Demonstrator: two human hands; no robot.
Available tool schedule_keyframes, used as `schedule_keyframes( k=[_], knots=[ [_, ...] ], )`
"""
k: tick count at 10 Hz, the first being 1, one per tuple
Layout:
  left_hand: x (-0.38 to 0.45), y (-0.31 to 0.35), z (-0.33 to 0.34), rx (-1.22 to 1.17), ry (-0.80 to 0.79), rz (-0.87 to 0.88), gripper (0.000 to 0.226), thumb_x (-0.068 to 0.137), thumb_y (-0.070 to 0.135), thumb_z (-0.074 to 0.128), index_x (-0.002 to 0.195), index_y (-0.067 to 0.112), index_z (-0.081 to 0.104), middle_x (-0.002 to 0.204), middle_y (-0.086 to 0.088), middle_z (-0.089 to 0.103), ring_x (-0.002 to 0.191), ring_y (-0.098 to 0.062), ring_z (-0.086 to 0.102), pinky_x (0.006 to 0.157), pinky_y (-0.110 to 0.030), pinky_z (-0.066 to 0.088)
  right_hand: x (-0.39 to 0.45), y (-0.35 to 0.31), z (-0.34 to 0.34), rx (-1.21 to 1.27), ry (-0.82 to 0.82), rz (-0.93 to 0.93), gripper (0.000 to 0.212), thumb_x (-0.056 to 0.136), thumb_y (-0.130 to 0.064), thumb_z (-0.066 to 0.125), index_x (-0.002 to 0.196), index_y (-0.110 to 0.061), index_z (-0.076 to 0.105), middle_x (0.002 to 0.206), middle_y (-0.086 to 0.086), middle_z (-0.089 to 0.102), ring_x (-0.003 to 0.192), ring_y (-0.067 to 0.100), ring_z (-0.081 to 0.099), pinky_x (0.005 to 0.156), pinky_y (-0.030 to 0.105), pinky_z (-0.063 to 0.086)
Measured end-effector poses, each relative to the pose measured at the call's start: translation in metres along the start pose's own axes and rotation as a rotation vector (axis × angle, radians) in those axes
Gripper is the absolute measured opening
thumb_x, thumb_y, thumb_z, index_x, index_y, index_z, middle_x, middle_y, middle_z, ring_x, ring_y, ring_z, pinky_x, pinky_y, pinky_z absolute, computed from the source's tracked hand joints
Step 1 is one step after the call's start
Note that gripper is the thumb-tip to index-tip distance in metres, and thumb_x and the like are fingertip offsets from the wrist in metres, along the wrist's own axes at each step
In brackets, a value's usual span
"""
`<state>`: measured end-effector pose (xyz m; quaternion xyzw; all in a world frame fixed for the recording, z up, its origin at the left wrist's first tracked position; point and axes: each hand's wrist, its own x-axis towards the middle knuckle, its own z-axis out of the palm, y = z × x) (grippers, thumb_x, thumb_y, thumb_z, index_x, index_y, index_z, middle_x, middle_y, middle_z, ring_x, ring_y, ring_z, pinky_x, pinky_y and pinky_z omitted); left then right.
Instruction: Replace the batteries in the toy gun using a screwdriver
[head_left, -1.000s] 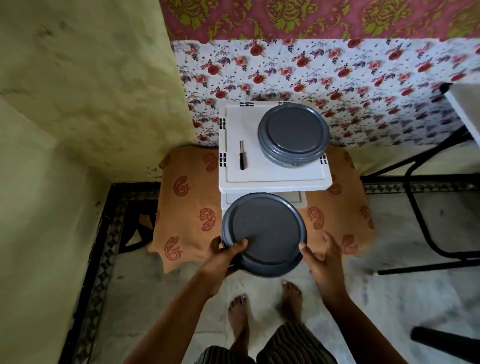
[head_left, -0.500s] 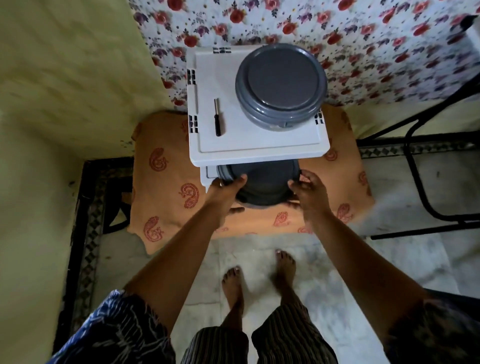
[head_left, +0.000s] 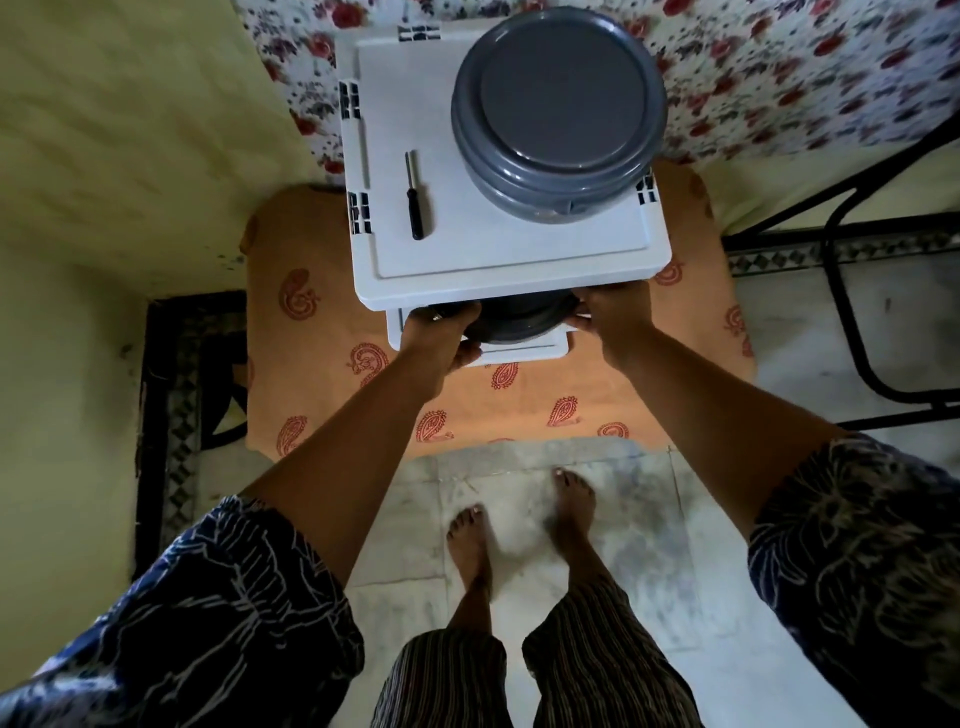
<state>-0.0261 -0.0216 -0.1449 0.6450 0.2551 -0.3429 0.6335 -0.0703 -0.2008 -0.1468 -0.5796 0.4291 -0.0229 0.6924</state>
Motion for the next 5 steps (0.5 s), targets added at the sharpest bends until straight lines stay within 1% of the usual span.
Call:
schedule_keyframes(
  k=[1,2,3,4,5],
  knots=[
    [-0.001,-0.003,-0.001,-0.046,-0.006,0.01,0.032,0.086,0.02,0.067,0.113,0.007,0.056,0.091,-0.003,0.061,0.08,-0.024,0.064,0.071,-0.031,0.058,0.005,-0.001,0.0,0.016,-0.017,0.003,0.039,0.079,-0.003,0.065,0.117,-0.007,0.055,0.112,0.017,0.062,0.097,0.032,0.062,0.066,0.035,0.058],
    [-0.015,-0.006,-0.004,-0.011,-0.035,-0.009,0.034,0.089,0.026,0.063,0.118,0.008,0.055,0.106,-0.003,0.059,0.1,-0.023,0.062,0.069,-0.031,0.055,-0.008,-0.001,-0.003,-0.084,0.077,-0.064,0.029,0.083,-0.007,0.061,0.111,-0.009,0.056,0.107,0.011,0.061,0.093,0.027,0.061,0.071,0.04,0.058],
    [-0.035,-0.01,-0.012,0.024,-0.025,0.017,0.039,0.091,0.026,0.06,0.124,0.006,0.052,0.114,-0.004,0.057,0.103,-0.019,0.059,0.068,-0.028,0.053,-0.037,0.003,-0.008,-0.212,0.104,-0.198,0.009,0.088,-0.014,0.055,0.097,-0.013,0.057,0.092,0.003,0.061,0.08,0.017,0.058,0.054,0.03,0.055],
    [-0.067,-0.014,-0.019,0.054,-0.036,0.047,0.03,0.093,0.019,0.057,0.12,0.005,0.056,0.111,-0.006,0.059,0.101,-0.02,0.059,0.076,-0.03,0.052,-0.073,0.014,-0.024,-0.266,0.073,-0.212,0.01,0.091,-0.018,0.052,0.099,-0.014,0.057,0.083,0.002,0.058,0.067,0.013,0.054,0.044,0.023,0.049],
    [-0.105,-0.026,-0.022,0.042,-0.069,0.084,0.009,0.095,0.01,0.053,0.091,0.012,0.06,0.1,-0.006,0.061,0.088,-0.018,0.061,0.08,-0.029,0.051,-0.123,0.027,-0.044,-0.158,0.05,-0.172,0.016,0.092,-0.013,0.051,0.105,-0.008,0.059,0.082,0.002,0.061,0.058,0.01,0.054,0.041,0.019,0.047]
  ],
)
